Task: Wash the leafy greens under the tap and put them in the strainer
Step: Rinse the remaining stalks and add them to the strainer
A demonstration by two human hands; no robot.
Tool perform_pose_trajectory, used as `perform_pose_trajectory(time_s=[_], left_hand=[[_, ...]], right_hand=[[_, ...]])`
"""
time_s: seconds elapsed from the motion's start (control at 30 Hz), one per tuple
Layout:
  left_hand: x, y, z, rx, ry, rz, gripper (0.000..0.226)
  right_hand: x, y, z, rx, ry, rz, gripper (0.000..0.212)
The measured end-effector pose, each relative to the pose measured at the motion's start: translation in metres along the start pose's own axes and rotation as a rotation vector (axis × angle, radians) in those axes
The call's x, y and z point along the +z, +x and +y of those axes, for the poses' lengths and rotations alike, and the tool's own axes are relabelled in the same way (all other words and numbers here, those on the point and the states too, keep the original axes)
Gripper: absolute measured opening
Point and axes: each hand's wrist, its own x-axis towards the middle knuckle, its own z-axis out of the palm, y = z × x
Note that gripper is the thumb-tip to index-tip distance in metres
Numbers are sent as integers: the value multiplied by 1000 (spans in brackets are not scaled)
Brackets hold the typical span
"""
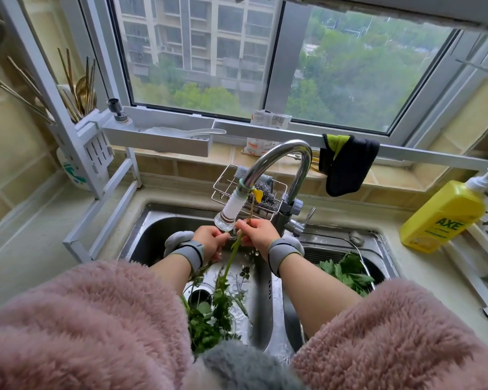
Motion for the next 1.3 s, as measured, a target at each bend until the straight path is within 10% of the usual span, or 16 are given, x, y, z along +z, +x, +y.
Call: perform_pose_trajectory(time_s=[0.4,1.3], left_hand=[[4,-8,-8,-39,45,-186,12],[-8,-8,-16,-20,313,-177,17]], right_hand=[[-1,-12,11,56,240,-65,11],[7,-14,21,-84,-292,-119,26]])
